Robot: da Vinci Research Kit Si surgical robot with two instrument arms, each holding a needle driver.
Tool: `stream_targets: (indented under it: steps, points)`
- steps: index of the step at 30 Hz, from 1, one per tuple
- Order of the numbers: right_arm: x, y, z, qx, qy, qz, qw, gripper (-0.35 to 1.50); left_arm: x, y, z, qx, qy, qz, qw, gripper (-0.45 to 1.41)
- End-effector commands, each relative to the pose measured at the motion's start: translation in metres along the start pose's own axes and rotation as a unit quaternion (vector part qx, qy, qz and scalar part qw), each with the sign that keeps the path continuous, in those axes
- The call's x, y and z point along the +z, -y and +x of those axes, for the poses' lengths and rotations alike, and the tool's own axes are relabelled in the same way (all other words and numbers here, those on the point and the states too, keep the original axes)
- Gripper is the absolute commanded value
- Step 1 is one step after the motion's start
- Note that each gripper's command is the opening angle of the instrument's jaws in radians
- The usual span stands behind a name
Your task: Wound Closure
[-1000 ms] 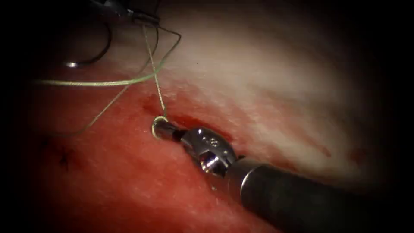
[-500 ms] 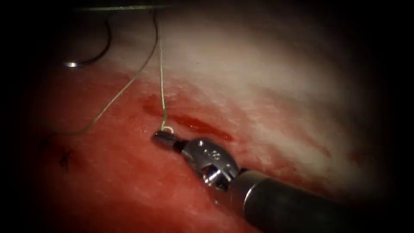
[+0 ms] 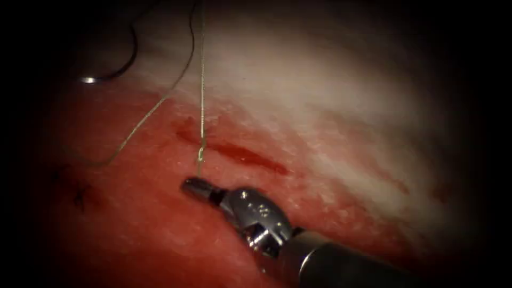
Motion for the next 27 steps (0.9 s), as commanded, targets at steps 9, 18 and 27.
stream_targets:
  steps: [9,18,27]
  points:
    - [-0.0010,0.0032,-0.0025,-0.008,0.015,0.012,1.000,-0.35,0.0008,0.0008,-0.0007,0.001,0.001,0.001,1.000,-0.45]
    - [-0.0009,0.0032,-0.0035,-0.014,0.029,0.014,0.999,-0.35,0.0019,0.0019,-0.0013,-0.001,0.008,0.009,1.000,-0.45]
    - [-0.0009,0.0033,-0.0052,-0.025,0.044,0.016,0.999,-0.35,0.0018,0.0024,-0.0020,0.000,0.009,0.009,1.000,-0.45]
